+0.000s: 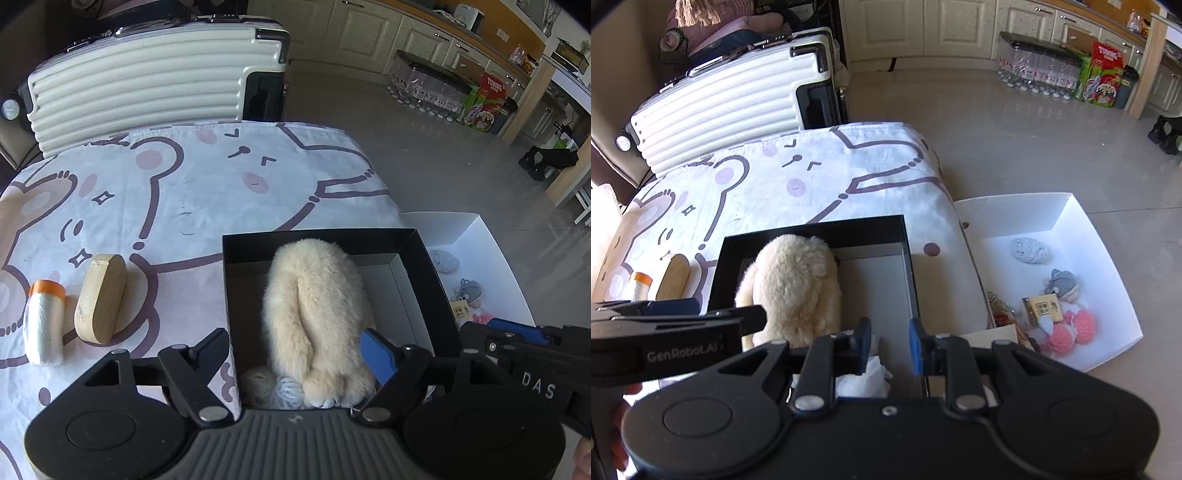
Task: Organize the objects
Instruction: 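Lower the bunny into the black box while the right gripper lowers the cotton ball inside, then open both grippers to release the bunny and cotton ball in the box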
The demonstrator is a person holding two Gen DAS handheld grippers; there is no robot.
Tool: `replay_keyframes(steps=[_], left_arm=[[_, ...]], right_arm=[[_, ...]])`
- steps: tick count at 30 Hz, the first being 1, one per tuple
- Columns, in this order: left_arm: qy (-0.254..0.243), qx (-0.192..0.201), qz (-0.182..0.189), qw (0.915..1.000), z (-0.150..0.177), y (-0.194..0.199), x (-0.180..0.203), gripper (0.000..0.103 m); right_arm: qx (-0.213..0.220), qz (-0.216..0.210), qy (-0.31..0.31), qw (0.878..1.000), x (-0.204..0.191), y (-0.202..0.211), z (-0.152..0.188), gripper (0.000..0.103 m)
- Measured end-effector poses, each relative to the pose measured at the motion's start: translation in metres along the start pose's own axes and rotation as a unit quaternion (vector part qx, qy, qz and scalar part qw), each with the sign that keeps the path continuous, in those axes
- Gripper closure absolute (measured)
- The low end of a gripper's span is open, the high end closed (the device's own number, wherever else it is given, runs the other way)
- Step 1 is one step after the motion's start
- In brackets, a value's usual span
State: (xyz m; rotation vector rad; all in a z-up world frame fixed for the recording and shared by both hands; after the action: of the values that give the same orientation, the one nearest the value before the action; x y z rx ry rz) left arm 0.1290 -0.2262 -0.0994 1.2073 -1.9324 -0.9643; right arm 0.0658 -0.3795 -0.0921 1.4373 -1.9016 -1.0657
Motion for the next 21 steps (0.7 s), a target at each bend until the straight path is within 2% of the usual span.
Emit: replay_keyframes(steps=[9, 21], left_arm=[[0.000, 0.008, -0.020, 0.9998, 0.010, 0.027, -0.017, 0.014], [0.005, 0.025, -0.038, 0.9990, 0.021, 0.063, -0.037, 0.003]], right_arm=[[0.022, 0.012, -0.010, 1.000, -0.004, 0.023, 0.003, 0.067], [0.058, 0.023, 0.004, 0.998, -0.018, 0.062, 0.008, 0.042]])
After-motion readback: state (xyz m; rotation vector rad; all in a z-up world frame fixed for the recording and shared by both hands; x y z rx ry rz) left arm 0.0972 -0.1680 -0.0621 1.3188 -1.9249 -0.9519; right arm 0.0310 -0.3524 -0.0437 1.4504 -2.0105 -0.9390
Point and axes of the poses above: each gripper's, at about its wrist camera, not at the fingertips, and y roughly against the way its jaws point, x to its right, z to its underside, the point moved 5 cm from there along -y, roughly the way its jaws point
